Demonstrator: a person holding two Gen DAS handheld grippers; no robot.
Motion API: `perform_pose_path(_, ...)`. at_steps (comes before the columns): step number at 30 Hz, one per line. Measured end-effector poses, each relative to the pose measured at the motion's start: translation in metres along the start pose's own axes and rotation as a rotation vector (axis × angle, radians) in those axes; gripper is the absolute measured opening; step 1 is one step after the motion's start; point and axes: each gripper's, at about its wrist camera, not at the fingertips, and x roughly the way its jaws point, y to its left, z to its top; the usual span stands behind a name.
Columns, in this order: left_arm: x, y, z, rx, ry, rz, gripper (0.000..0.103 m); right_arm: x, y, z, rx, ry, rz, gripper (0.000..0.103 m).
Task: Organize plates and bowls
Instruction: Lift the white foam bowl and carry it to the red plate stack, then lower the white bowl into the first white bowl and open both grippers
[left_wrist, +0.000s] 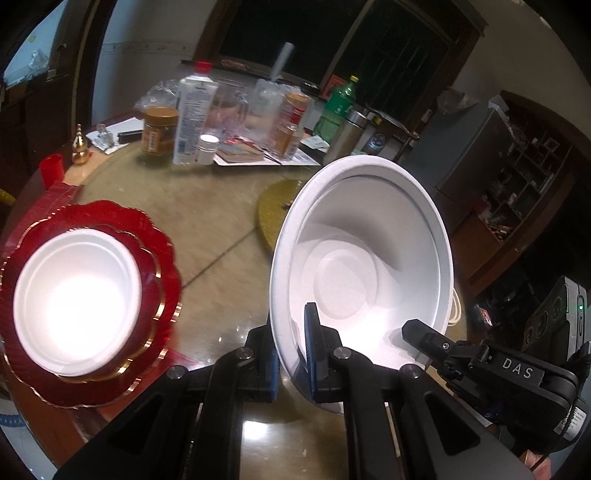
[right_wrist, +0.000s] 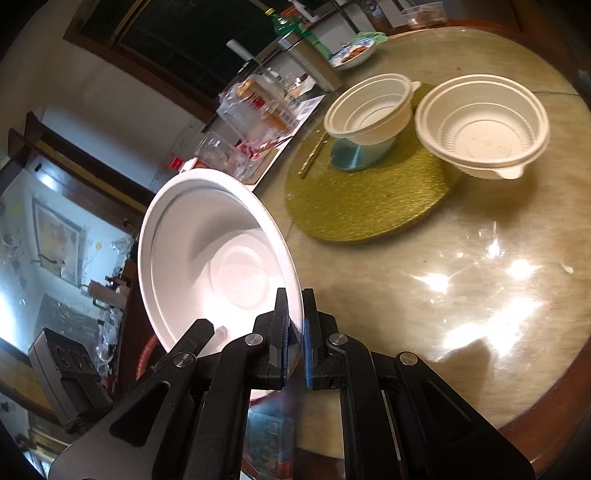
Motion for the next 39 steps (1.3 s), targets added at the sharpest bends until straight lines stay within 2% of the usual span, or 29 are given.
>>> perform_pose_path(11, -0.025, 0.036, 0.008, -0.041, -0.057, 0.031, 0.010, 0.023, 0.042, -0.005, -0.074, 0.039, 0.038, 0.006)
perform_pose_path(21, -0.052, 0.078, 0.010, -0.096, -0.107, 0.092, 0.010, 0.057, 0.083, -0.021, -0.143, 0.113, 0.092, 0.006)
perform_pose_path(32, -0.073, 0.109, 0.014, -0.139, -0.158, 0.137, 0.010, 0.078, 0.125, -0.034, -0.232, 0.156, 0.123, 0.006)
perform_pose_path(39, -0.073, 0.131, 0.015, -0.172, -0.154, 0.179, 0.010, 0.096, 0.142, -0.043, -0.267, 0.196, 0.126, 0.006)
